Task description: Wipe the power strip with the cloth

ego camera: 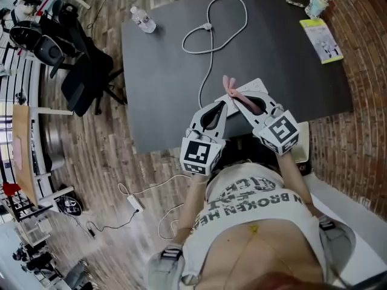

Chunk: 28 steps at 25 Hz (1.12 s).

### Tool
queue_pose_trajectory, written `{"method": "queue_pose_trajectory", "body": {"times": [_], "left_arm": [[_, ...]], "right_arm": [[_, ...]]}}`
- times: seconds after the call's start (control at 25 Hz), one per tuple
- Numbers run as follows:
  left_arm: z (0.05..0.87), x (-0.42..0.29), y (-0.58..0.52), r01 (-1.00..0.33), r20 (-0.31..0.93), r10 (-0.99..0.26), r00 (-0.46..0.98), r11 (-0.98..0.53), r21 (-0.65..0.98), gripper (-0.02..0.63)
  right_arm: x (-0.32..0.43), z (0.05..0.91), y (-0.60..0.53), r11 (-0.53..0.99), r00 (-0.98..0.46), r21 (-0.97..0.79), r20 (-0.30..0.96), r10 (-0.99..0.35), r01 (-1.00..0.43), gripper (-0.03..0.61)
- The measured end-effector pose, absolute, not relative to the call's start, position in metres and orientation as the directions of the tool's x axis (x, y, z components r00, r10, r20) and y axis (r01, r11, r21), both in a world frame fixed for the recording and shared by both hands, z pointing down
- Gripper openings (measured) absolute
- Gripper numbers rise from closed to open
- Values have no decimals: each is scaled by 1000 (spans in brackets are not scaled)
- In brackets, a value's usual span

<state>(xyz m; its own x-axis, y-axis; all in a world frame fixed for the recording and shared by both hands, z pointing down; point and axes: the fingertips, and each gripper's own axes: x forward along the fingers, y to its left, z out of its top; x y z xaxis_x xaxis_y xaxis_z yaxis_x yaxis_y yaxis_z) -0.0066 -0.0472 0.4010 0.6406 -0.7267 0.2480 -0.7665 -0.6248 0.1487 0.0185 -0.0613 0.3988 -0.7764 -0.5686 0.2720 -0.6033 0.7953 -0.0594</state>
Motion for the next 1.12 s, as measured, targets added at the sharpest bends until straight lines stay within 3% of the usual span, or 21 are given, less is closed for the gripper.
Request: {"method": "queue_pose_trajectory", "body": {"times": [0.6,0.96,1.12], "left_arm": [[435,-23,-51,-807,306,-747,590,-562,183,8],[495,-33,-48,-827,425,-713,558,-521,211,12],[528,-34,-45,-828,475,-682,555,-507,239,46]], "right_arm": [[3,442,-74,824,-779,-72,379,-499,-562,17],[-11,487,-82,835,-766,-102,469,-439,-541,17],[-14,504,-84,844,-759,-104,505,-411,-526,17]]}}
